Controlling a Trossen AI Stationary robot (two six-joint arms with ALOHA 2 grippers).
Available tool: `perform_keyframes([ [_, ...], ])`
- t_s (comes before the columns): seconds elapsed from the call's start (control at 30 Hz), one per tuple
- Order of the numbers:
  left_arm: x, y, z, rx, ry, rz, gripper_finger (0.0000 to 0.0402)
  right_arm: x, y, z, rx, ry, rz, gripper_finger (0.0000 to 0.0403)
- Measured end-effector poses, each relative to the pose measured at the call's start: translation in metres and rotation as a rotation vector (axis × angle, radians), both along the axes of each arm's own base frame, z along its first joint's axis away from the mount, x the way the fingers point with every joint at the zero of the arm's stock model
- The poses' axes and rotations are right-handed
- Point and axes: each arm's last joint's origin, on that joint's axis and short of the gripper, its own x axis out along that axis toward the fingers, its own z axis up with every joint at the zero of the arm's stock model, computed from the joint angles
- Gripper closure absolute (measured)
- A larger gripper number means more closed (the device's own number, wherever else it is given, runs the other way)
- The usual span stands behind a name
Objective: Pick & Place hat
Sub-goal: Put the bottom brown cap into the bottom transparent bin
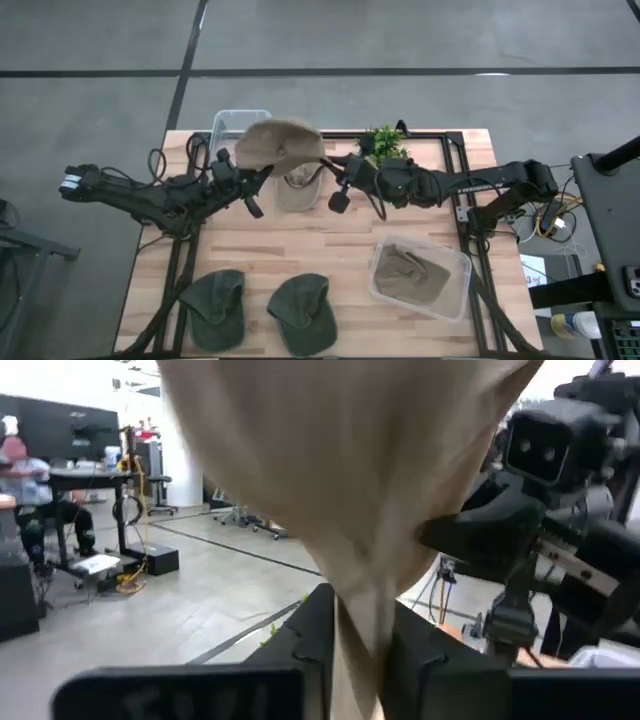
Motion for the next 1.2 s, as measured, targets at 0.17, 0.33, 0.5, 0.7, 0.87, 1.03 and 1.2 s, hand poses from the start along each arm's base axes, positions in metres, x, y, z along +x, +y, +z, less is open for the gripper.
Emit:
perform_keyframes([
  [0.17, 0.001, -0.002, -0.003, 0.028, 0.038, -0.062, 0.0292, -0.001, 0.0, 0.013, -0.021, 0.053, -0.018, 0.0392],
  [0.33, 0.002, -0.002, -0.004, 0.028, 0.052, -0.063, 0.0232, -0.006, -0.002, 0.036, -0.026, 0.123, -0.037, 0.0392],
  [0.5, 0.002, -0.001, -0.01, 0.014, 0.104, -0.055, 0.0206, -0.017, -0.005, 0.064, -0.026, 0.207, -0.077, 0.0393],
  [0.7, 0.003, -0.001, -0.02, 0.009, 0.197, -0.052, 0.0203, -0.045, -0.009, 0.098, 0.07, 0.301, -0.107, 0.0394],
  [0.87, 0.002, -0.002, -0.026, -0.02, 0.241, -0.059, 0.0203, -0.078, -0.011, 0.119, 0.182, 0.413, -0.131, 0.0394],
  [1.03, 0.002, -0.002, -0.028, -0.032, 0.25, -0.06, 0.0203, -0.113, -0.009, 0.132, 0.404, 0.516, -0.084, 0.0394],
  [1.2, 0.002, -0.002, -0.028, -0.033, 0.249, -0.06, 0.0203, -0.133, -0.003, 0.13, 0.638, 0.646, 0.017, 0.0392],
])
